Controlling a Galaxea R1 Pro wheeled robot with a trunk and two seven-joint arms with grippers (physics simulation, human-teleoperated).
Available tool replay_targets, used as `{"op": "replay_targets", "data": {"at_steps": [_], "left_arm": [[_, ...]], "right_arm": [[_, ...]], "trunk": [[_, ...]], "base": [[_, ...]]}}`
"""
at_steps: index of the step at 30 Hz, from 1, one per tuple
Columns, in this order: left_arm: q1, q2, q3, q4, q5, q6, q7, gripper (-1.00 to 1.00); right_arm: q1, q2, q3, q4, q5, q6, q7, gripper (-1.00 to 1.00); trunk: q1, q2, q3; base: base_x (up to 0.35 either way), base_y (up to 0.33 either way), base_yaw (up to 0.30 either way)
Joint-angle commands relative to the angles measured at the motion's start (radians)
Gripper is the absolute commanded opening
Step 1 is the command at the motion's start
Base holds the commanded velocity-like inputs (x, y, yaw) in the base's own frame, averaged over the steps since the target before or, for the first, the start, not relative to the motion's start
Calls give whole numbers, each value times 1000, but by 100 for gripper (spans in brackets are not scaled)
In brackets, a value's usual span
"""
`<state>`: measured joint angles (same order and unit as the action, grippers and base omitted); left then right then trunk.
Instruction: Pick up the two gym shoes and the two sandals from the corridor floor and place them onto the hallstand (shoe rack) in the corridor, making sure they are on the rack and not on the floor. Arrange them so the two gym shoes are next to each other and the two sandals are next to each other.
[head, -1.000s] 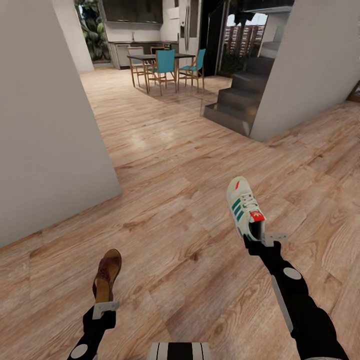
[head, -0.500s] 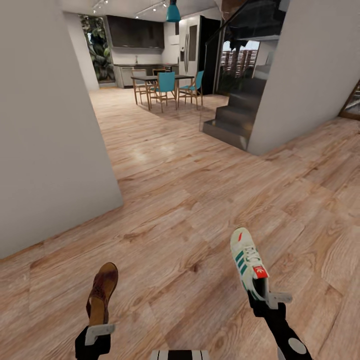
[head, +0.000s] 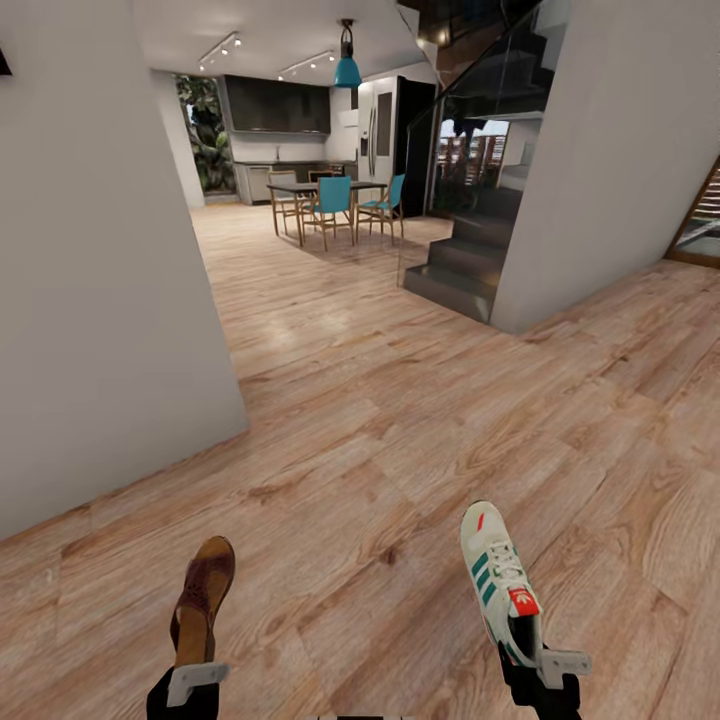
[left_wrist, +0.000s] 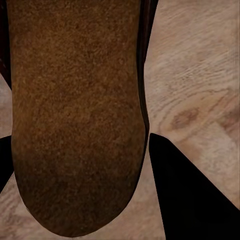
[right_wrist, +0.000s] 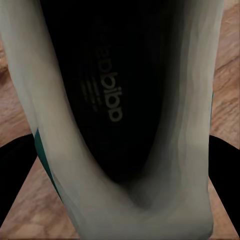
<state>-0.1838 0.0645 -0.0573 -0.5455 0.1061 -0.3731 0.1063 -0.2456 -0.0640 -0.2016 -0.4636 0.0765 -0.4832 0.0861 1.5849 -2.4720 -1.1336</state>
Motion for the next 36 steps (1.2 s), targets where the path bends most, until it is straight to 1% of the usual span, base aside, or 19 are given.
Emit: {"op": "replay_targets", "data": {"at_steps": [1, 18, 26, 36], "left_arm": [[0, 2, -6, 1, 8, -3, 4, -100], [0, 1, -7, 2, 8, -4, 3, -100], [0, 1, -7, 2, 10, -4, 3, -100], [0, 0, -7, 1, 8, -4, 2, -100]], "right_arm": [[0, 1, -8, 9, 8, -4, 8, -100], [0, 2, -9, 50, 6, -6, 7, -100], [0, 3, -9, 51, 6, -6, 7, -100], [0, 2, -9, 51, 6, -6, 7, -100]], "trunk": [[-4, 7, 4], [-69, 126, 84], [-69, 126, 87], [-69, 126, 92]], "base": [[0, 0, 0], [0, 0, 0], [0, 0, -27], [0, 0, -232]]}}
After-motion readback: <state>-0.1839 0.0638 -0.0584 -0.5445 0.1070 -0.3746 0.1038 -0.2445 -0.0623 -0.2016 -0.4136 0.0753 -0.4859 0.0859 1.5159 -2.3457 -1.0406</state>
